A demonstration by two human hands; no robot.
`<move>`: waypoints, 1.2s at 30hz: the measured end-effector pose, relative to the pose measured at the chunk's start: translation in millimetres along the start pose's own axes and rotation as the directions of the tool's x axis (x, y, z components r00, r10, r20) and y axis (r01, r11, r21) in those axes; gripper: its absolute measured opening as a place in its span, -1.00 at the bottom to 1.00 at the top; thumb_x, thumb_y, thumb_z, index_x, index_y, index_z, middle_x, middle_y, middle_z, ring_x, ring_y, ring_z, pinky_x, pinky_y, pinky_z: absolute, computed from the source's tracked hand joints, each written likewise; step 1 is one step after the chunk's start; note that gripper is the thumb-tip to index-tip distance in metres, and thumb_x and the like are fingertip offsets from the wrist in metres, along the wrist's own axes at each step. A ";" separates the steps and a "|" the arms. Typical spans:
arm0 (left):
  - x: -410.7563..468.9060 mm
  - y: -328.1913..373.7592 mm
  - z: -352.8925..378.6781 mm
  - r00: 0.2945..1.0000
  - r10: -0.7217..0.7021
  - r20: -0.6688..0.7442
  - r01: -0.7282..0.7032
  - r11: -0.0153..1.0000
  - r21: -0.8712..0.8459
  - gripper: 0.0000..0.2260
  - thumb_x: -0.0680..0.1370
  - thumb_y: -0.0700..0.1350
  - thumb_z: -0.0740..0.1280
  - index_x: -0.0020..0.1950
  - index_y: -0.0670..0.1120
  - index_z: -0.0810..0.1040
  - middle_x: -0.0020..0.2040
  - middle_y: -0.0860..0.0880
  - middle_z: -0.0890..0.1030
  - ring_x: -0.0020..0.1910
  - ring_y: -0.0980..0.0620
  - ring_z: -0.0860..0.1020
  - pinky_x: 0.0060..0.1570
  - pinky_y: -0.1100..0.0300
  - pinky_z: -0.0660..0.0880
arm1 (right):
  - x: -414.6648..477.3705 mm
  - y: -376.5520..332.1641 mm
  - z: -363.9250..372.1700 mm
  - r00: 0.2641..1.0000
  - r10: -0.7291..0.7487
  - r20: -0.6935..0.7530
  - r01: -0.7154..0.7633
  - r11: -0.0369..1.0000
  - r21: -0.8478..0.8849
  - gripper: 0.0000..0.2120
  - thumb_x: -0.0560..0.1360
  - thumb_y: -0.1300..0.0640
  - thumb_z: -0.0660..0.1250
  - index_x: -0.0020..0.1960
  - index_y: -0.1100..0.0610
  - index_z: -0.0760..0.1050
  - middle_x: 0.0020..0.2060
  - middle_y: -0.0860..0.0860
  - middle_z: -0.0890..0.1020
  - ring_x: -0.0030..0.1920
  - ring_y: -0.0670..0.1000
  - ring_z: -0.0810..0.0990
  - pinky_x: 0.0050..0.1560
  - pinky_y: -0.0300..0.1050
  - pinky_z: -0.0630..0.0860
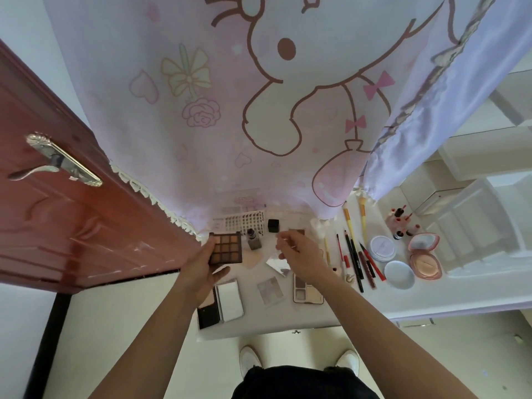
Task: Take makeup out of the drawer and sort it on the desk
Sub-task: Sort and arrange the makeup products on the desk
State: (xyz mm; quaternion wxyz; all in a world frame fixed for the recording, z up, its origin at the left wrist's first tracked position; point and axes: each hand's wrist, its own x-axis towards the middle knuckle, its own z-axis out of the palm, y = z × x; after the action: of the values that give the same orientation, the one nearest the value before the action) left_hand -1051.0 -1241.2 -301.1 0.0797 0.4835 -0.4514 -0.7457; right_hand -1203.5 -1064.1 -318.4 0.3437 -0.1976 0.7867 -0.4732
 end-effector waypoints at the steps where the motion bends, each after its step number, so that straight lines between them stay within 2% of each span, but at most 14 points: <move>1: 6.2 -0.7 -9.0 0.999 0.012 -0.052 -0.011 0.999 0.032 -0.69 0.66 0.07 0.21 0.25 -0.07 0.58 0.01 -0.08 0.66 0.03 0.02 0.60 0.10 -0.01 0.50 | 1.4 6.6 6.2 1.000 0.011 0.029 -0.009 0.998 -0.061 -0.76 0.64 0.00 0.23 0.26 0.01 0.53 -0.08 -0.16 0.62 -0.05 -0.07 0.65 0.05 -0.09 0.59; 3: 17.0 -4.6 -24.7 0.990 0.020 -0.143 -0.011 0.998 0.061 -0.73 0.66 0.02 0.22 0.25 -0.07 0.57 0.04 -0.08 0.65 0.09 0.01 0.57 0.20 -0.07 0.43 | 2.7 18.8 18.2 0.996 0.031 0.088 -0.012 0.979 -0.203 -0.73 0.63 0.03 0.24 0.29 0.03 0.52 -0.02 -0.11 0.63 0.02 -0.03 0.63 0.12 -0.05 0.57; 6: 29.5 -14.7 -40.3 0.978 0.009 -0.209 0.010 0.996 0.090 -0.76 0.67 -0.02 0.22 0.22 -0.09 0.57 0.02 -0.09 0.63 0.10 -0.02 0.54 0.06 0.00 0.42 | 0.9 37.9 36.5 0.983 0.057 0.173 0.015 0.922 -0.386 -0.68 0.62 0.06 0.26 0.36 0.06 0.49 0.14 0.02 0.63 0.11 0.03 0.61 0.24 -0.05 0.49; 11: 55.8 -35.5 -55.1 0.957 -0.042 -0.286 0.084 0.987 0.134 -0.80 0.68 -0.07 0.20 0.17 -0.13 0.56 0.00 -0.10 0.62 0.00 -0.01 0.55 -0.07 0.08 0.45 | -7.8 62.4 60.4 0.949 0.153 0.274 0.031 0.823 -0.567 -0.53 0.61 0.06 0.21 0.51 0.03 0.28 0.43 0.07 0.37 0.38 0.12 0.42 0.33 0.00 0.41; 14: 70.1 -43.3 -55.1 0.952 -0.024 -0.307 0.086 0.978 0.189 -0.87 0.68 -0.13 0.20 0.11 -0.09 0.53 -0.07 -0.05 0.61 -0.14 0.06 0.56 -0.23 0.15 0.44 | -11.0 69.0 68.9 0.943 0.152 0.297 0.096 0.730 -0.677 -0.45 0.60 0.09 0.24 0.55 0.03 0.17 0.53 0.06 0.21 0.43 0.17 0.33 0.32 0.07 0.43; 16: 81.4 -46.9 -56.4 0.945 -0.022 -0.327 0.099 0.971 0.219 -0.89 0.68 -0.16 0.21 0.14 -0.06 0.51 -0.08 -0.02 0.60 -0.17 0.08 0.54 -0.27 0.17 0.43 | -10.3 72.6 72.2 0.946 0.138 0.294 0.125 0.680 -0.722 -0.41 0.58 0.12 0.27 0.55 0.02 0.14 0.55 0.05 0.15 0.42 0.18 0.33 0.26 0.09 0.47; 18: 93.9 -51.5 -60.3 0.941 -0.059 -0.333 0.149 0.956 0.251 -0.87 0.67 -0.17 0.23 0.18 -0.08 0.53 -0.03 -0.07 0.61 -0.15 0.04 0.57 -0.23 0.16 0.47 | -7.7 76.7 74.9 0.943 0.138 0.303 0.150 0.636 -0.757 -0.38 0.57 0.11 0.30 0.56 0.03 0.12 0.56 0.05 0.10 0.42 0.18 0.32 0.23 0.09 0.50; 21: 110.5 -58.6 -65.6 0.931 -0.093 -0.352 0.201 0.938 0.283 -0.80 0.66 -0.16 0.25 0.23 -0.13 0.58 0.08 -0.14 0.66 -0.03 -0.08 0.63 0.00 0.01 0.59 | -0.5 84.3 79.9 0.939 0.135 0.317 0.196 0.544 -0.815 -0.30 0.57 0.09 0.33 0.59 0.05 0.04 0.58 0.05 0.04 0.42 0.19 0.30 0.18 0.07 0.52; 23: 120.7 -63.3 -66.4 0.915 -0.071 -0.397 0.204 0.931 0.303 -0.78 0.64 -0.15 0.29 0.25 -0.14 0.60 0.14 -0.15 0.65 0.04 -0.11 0.64 0.10 -0.03 0.59 | 4.8 91.9 84.0 0.940 0.105 0.326 0.236 0.491 -0.839 -0.25 0.54 0.15 0.36 0.59 0.06 0.03 0.57 0.07 0.06 0.39 0.20 0.33 0.14 0.08 0.55; 25: 126.2 -66.5 -62.8 0.886 -0.023 -0.463 0.198 0.921 0.335 -0.76 0.61 -0.12 0.34 0.26 -0.13 0.60 0.15 -0.12 0.64 0.06 -0.10 0.62 0.09 0.02 0.58 | 7.7 98.6 85.6 0.938 0.089 0.334 0.260 0.457 -0.851 -0.27 0.52 0.19 0.36 0.57 0.08 0.05 0.53 0.10 0.14 0.34 0.21 0.37 0.10 0.09 0.55; 28: 129.0 -68.6 -53.9 0.841 0.079 -0.535 0.207 0.866 0.455 -0.73 0.59 -0.03 0.36 0.24 -0.11 0.62 0.20 -0.12 0.63 0.12 -0.12 0.60 0.13 -0.01 0.57 | 7.7 103.2 81.8 0.939 0.075 0.335 0.268 0.450 -0.852 -0.29 0.51 0.20 0.36 0.55 0.11 0.09 0.47 0.10 0.22 0.29 0.20 0.42 0.07 0.09 0.52; 30: 125.4 -68.2 -46.6 0.839 0.129 -0.529 0.223 0.805 0.550 -0.68 0.61 0.00 0.31 0.28 -0.12 0.60 0.26 -0.13 0.60 0.18 -0.15 0.57 0.16 0.04 0.52 | 7.3 102.7 79.3 0.943 0.060 0.327 0.263 0.467 -0.844 -0.29 0.52 0.20 0.35 0.56 0.12 0.08 0.45 0.11 0.26 0.29 0.19 0.43 0.08 0.08 0.51; 32: 121.2 -69.6 -39.2 0.844 0.142 -0.518 0.250 0.750 0.613 -0.64 0.63 0.01 0.26 0.36 -0.14 0.53 0.31 -0.14 0.56 0.24 -0.17 0.53 0.10 0.10 0.43 | 7.1 101.9 77.1 0.945 0.049 0.323 0.259 0.491 -0.832 -0.27 0.51 0.20 0.36 0.57 0.14 0.07 0.41 0.11 0.29 0.29 0.17 0.44 0.07 0.05 0.52; 36: 108.6 -69.7 -32.5 0.849 0.179 -0.498 0.252 0.692 0.677 -0.61 0.63 0.00 0.23 0.43 -0.11 0.46 0.36 -0.15 0.52 0.27 -0.18 0.51 0.05 0.11 0.39 | 3.9 96.2 69.8 0.942 0.040 0.332 0.244 0.596 -0.765 -0.33 0.41 0.02 0.43 0.42 0.17 0.26 0.27 0.10 0.34 0.19 0.14 0.49 0.00 0.04 0.55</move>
State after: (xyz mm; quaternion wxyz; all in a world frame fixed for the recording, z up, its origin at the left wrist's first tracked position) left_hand -1059.5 -1280.6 -428.0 -0.0112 0.6697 -0.6567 -0.3467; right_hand -1154.0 -1063.5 -426.5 0.3120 -0.4480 0.8361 -0.0535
